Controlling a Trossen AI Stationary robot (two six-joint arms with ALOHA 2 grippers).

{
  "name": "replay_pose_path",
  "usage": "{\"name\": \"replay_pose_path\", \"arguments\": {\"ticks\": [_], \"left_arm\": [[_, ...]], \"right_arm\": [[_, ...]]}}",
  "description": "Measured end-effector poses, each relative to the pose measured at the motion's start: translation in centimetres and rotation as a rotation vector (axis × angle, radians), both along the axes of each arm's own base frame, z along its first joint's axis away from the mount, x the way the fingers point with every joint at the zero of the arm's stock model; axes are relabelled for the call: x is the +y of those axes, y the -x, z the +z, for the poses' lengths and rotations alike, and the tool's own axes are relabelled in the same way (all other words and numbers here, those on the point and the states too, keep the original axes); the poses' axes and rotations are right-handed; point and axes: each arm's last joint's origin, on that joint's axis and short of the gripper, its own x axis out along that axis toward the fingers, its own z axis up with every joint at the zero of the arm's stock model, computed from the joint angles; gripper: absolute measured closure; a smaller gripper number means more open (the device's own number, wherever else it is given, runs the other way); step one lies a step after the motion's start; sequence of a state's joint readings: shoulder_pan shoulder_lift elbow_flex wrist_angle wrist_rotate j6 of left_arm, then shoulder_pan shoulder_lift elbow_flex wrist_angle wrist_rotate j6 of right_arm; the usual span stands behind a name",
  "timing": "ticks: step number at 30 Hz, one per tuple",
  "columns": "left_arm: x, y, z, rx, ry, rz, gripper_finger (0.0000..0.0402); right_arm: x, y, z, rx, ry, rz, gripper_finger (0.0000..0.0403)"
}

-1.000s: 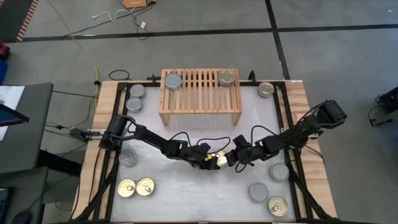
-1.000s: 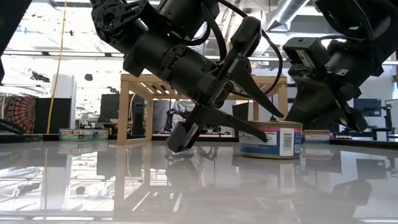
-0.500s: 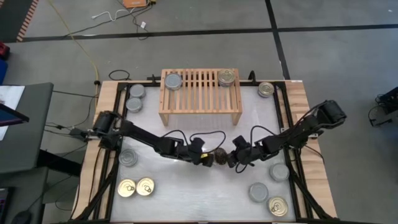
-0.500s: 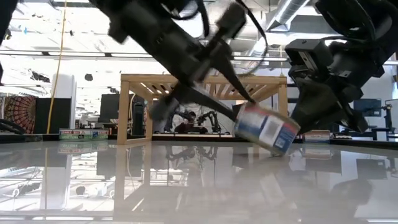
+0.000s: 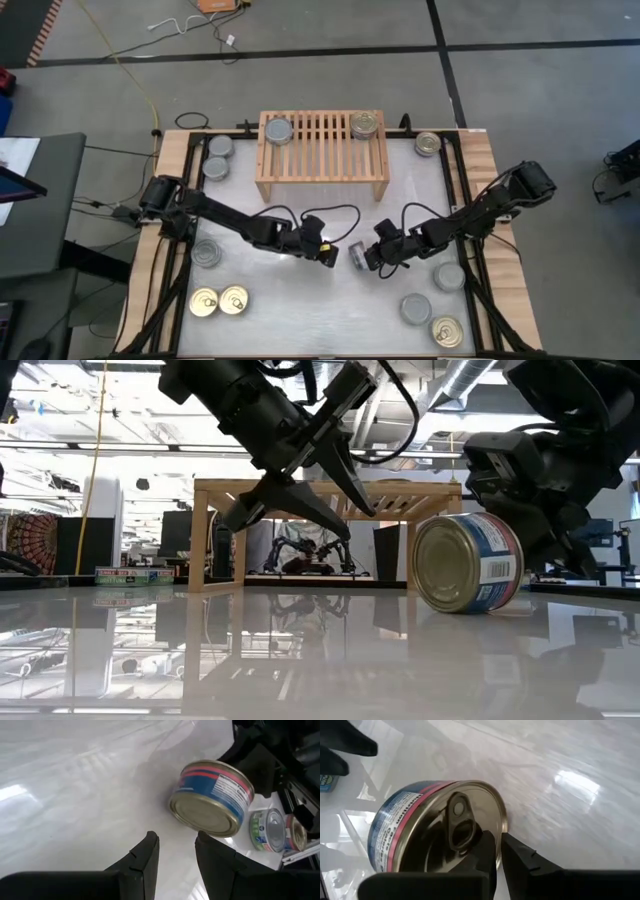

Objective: Stack canned seafood by type on shelf
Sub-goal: Stack the blue-pink tuna can on top of the other blue-pink can on the shelf

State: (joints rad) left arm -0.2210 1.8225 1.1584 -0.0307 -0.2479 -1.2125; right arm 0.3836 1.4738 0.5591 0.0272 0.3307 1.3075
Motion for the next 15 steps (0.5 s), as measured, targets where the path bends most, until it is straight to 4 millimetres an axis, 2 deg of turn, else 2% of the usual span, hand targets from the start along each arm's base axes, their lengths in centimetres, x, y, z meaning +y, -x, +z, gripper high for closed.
{"name": "replay_pose_path", "arguments": {"ticks": [7,11,15], "left_arm": [[-0.01,-0.03,0.03,-0.001,-0.010,-0.024,0.0267],[-0.02,-0.03,0.02,0.001,-0.010,-0.034,0.0217],[-0.06,-0.03,0.00,0.003,-0.001,-0.044,0.0143]], "right_arm": [[0.01,-0.02,0.04,-0.004,0.000,-0.001,0.0345],[0.05,-0.03,0.07,-0.003,-0.010,0.006,0.0345],[0.07,-0.03,0.07,-0.002,-0.011,0.011,0.0345]]}}
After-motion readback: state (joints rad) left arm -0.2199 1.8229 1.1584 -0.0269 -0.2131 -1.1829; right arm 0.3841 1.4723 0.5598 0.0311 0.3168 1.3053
